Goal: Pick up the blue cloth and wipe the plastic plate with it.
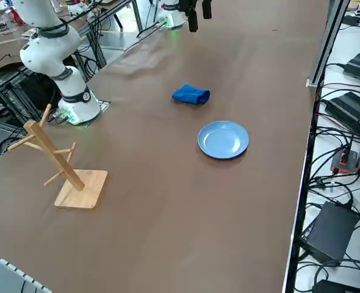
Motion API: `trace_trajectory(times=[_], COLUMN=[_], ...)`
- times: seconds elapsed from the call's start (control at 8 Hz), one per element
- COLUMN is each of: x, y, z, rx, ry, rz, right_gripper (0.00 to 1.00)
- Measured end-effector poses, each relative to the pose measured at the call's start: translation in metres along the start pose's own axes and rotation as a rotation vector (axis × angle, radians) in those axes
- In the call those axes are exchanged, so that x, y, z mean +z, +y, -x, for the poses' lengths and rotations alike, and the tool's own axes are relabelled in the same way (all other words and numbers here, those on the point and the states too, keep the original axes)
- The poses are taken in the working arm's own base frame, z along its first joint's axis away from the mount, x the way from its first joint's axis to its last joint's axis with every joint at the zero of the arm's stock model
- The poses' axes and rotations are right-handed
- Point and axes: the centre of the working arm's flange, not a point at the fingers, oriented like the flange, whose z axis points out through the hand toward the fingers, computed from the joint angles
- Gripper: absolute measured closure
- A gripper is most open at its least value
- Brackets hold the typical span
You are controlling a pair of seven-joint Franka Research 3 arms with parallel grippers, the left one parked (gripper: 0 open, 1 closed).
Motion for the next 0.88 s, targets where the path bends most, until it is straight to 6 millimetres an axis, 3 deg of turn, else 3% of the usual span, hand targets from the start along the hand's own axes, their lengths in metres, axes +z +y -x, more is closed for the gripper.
trace_trajectory(times=[0.88], x=[-0.0069], y=[-0.0004], z=[0.0040], rx=[-0.006], ry=[0.006], rz=[0.005], right_gripper=[0.00])
